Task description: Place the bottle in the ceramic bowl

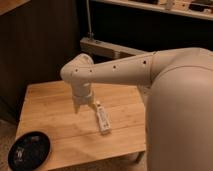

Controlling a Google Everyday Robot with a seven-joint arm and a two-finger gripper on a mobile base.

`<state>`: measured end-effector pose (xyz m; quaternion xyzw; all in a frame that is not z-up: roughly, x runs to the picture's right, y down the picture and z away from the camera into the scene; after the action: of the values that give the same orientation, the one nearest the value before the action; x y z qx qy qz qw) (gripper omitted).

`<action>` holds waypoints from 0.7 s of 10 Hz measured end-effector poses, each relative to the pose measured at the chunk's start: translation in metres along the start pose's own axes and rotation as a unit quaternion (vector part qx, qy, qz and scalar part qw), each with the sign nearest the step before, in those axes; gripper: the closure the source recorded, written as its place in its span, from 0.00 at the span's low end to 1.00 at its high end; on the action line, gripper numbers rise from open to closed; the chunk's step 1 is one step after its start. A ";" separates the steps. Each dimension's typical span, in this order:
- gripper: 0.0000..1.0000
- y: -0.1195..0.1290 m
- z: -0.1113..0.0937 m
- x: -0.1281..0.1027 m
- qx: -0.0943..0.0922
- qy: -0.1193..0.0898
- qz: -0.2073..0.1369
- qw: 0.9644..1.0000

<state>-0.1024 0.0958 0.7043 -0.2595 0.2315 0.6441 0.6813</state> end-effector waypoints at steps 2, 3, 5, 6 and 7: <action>0.35 0.000 0.000 0.000 0.000 0.000 0.000 1.000; 0.35 0.000 0.000 0.000 0.000 0.000 0.000 1.000; 0.35 0.000 0.000 0.000 0.000 0.000 0.000 1.000; 0.35 -0.001 0.000 -0.001 0.001 -0.001 0.000 1.000; 0.35 -0.007 -0.001 -0.006 0.000 -0.014 -0.004 1.000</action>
<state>-0.0954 0.0902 0.7080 -0.2510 0.2212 0.6452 0.6869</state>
